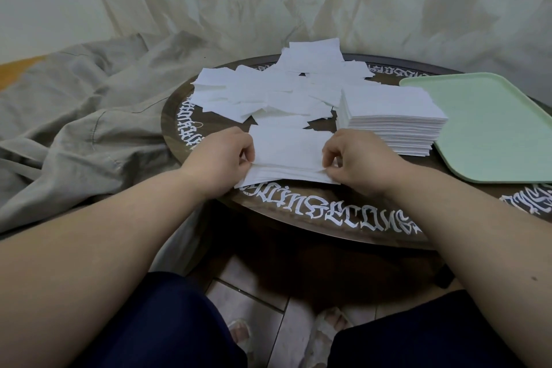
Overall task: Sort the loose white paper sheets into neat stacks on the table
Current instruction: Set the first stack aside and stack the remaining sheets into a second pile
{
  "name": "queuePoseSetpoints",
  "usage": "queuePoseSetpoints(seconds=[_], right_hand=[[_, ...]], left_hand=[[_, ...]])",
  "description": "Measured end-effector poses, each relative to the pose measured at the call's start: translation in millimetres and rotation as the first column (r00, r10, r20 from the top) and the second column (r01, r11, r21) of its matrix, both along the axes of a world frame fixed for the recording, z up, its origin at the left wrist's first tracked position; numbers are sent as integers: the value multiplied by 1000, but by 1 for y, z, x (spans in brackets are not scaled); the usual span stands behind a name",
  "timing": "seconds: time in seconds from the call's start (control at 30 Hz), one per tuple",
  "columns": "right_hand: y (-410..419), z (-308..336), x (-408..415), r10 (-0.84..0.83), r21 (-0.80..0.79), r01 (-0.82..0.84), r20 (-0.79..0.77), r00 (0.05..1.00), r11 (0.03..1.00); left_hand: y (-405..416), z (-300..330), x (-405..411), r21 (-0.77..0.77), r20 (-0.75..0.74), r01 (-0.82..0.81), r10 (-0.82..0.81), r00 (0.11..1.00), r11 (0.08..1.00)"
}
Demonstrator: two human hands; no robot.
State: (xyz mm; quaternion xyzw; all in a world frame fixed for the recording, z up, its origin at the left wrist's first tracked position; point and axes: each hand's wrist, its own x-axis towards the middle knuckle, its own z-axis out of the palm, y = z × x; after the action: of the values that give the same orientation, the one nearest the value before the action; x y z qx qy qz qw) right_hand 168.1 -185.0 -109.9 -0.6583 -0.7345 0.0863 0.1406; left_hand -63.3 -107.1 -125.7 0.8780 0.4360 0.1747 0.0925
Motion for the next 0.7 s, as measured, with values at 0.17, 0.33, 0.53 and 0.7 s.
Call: queuePoseSetpoints(seconds=[0.17, 0.33, 0.53, 0.7], right_hand=[[-2, 5, 1, -9, -63, 6, -58, 998, 998], [-5, 9, 0, -13, -43, 10, -74, 997, 999], [-3, 5, 0, -6, -93, 4, -24, 1000, 996], [-3, 4, 1, -15, -115, 13, -19, 1000, 993]], left_hand=[[-2, 5, -3, -33, 58, -15, 17, 998, 999], [-3, 8, -5, -48, 84, -14, 18, 996, 999], [-4, 7, -5, -85, 41, -4, 7, 999, 996], [-5, 6, -6, -85, 6, -14, 14, 1000, 996]])
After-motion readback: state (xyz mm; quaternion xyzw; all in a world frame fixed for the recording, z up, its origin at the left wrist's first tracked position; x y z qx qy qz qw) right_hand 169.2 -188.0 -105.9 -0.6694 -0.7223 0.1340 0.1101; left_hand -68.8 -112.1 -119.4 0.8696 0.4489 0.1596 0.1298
